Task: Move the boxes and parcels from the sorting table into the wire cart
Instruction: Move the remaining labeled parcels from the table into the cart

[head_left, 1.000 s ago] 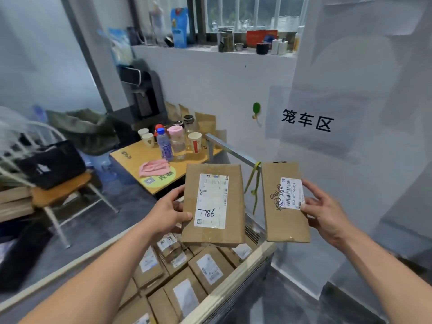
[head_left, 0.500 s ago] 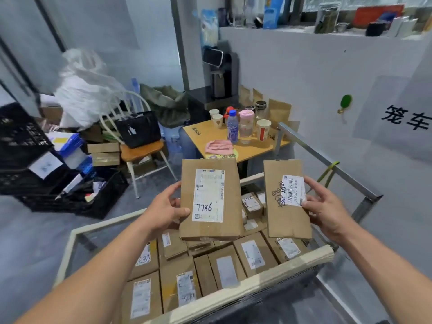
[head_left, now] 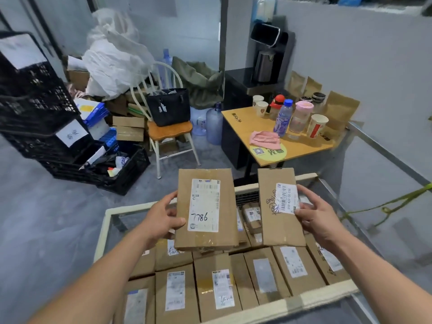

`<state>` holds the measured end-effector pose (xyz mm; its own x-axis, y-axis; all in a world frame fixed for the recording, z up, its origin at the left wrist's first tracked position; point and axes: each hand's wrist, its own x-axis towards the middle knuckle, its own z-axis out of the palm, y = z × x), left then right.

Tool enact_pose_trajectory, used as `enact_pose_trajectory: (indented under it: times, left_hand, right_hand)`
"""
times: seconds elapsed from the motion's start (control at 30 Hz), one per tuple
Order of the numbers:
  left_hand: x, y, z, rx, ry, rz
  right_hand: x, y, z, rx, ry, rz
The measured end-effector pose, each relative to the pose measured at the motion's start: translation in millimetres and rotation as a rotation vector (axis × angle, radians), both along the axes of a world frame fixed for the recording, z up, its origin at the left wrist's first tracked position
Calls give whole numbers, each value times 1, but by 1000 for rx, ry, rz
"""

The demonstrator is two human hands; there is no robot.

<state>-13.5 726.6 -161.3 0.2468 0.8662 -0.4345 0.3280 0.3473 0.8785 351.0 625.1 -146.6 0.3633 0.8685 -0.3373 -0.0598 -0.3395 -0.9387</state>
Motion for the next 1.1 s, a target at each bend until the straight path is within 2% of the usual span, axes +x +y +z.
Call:
enact_pose_trajectory:
  times: [0.2, 0.4, 0.77, 1.1]
  left_hand:
    - [-49, 25, -42, -96, 24, 50]
    - [-59, 27, -102, -226, 67, 102]
    - [-4, 44, -241, -380, 153, 161]
    - [43, 91, -337, -415, 144, 204]
  right_hand:
    - [-40, 36, -40, -108, -19, 14]
    - [-51, 63, -93, -237, -17, 13]
    - [-33, 131, -247, -441, -75, 59]
    - [-21, 199, -353, -443, -154, 85]
